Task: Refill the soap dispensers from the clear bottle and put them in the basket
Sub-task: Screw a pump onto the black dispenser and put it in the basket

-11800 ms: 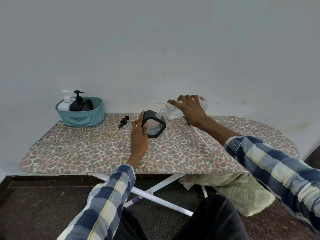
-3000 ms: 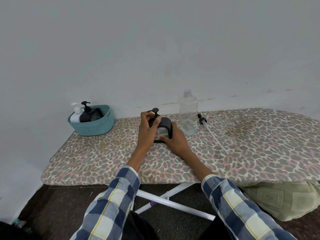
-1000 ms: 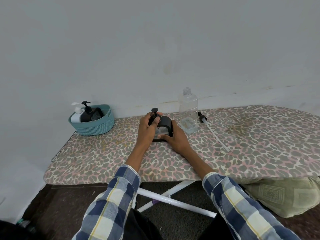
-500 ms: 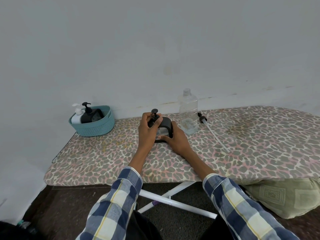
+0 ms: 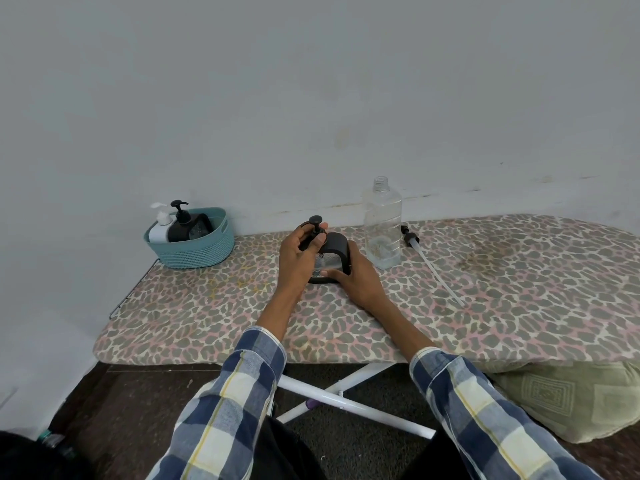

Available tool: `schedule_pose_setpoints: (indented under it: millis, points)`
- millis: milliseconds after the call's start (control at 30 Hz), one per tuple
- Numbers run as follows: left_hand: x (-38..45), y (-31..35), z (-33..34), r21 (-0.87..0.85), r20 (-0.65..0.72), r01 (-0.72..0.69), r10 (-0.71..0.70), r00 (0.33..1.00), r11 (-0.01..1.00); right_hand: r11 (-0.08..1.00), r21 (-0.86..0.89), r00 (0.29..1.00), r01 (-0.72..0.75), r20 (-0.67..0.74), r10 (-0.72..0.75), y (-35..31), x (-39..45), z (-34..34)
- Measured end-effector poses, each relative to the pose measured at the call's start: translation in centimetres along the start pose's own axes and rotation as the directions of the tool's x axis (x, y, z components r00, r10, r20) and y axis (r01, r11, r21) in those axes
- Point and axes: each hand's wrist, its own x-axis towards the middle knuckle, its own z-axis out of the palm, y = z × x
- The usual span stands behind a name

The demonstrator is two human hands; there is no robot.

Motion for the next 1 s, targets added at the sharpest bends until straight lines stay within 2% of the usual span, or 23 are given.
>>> schedule_pose_setpoints:
  millis: [300,600,833,1000]
  points:
    - [1.4,0.3,-1.5,0.129,0.183,-0.002,-0.022,0.983,0.992,1.000,-0.020,1.000,0.002,0.022,-0.002,-0.1,-0.2,-0.1]
    - [2.6,1.2,-3.1,0.152,0.356,0.033,-0.086,0.930,0.988,0.999,-0.037,1.000,0.005,0.029,-0.004,-0.4,-0.3,-0.1]
    - [1.2,0.9,-2.8,0.184,0.339,0.015,-0.078,0.938,0.983,1.000,-0.022,0.999,0.019,0.030,-0.019,-0.8,-0.5,-0.5]
    - [0.1,1.6,-2.0,0.107,0.305,0.116,-0.144,0.941,0.987,0.997,-0.056,0.998,0.055,0.033,-0.053,-0.8,-0.4,-0.4]
